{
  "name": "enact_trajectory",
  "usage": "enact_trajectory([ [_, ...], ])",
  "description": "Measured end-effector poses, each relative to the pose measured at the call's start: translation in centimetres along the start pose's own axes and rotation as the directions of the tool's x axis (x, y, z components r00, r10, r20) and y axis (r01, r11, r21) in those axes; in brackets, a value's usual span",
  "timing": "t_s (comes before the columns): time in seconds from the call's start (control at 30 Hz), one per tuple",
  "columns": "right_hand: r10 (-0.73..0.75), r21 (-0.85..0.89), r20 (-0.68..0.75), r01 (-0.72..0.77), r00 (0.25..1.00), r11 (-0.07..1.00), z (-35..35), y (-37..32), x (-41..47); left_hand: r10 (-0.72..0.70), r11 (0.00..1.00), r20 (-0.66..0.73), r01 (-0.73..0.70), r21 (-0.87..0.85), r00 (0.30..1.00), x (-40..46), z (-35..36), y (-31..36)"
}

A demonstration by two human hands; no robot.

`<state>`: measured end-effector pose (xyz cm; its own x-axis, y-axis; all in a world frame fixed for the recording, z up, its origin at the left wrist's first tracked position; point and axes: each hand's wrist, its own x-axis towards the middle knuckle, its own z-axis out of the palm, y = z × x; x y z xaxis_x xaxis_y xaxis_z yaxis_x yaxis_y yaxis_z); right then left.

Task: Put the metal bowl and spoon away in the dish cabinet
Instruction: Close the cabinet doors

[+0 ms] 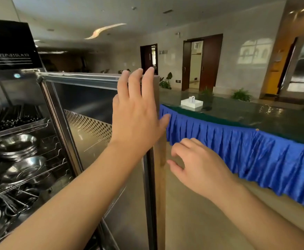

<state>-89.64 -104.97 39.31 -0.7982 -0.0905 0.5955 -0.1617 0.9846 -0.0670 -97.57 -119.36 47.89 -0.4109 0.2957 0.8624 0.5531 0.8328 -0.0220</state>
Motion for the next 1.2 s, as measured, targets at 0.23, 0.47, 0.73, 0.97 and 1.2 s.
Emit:
enact_trajectory([
  [0.23, 0.059, -0.020, 0.085, -0.057, 0.995, 0.998, 2.5, 1.2, -0.2, -0.014, 0.998, -0.027, 0.016, 0.065, 1.000, -0.8, -0.7, -0.6],
  [0.47, 0.084, 0.010, 0.158, -0.087, 0.984, 0.996, 4.7, -3.4, -0.8, -0.031, 0.998, -0.047, 0.034, 0.045, 0.998, -4.6, -6.8, -4.2],
  [0.73, -0.018, 0.175, 0.229, -0.023, 0.973, 0.984, 5.9, -14.2, -3.0, -0.136, 0.985, -0.061, 0.141, 0.099, 0.989, -10.6, -17.1, -10.3],
  [0.97, -0.127, 0.326, 0.221, 0.049, 0.967, 0.944, 7.3, -23.9, -3.6, -0.210, 0.942, -0.071, 0.221, 0.251, 0.975, -15.0, -23.7, -17.5],
  [1.2, -0.234, 0.565, 0.302, 0.025, 0.924, 0.825, 10.0, -33.7, -2.2, -0.295, 0.888, -0.053, 0.294, 0.353, 0.954, -18.0, -27.5, -26.7],
])
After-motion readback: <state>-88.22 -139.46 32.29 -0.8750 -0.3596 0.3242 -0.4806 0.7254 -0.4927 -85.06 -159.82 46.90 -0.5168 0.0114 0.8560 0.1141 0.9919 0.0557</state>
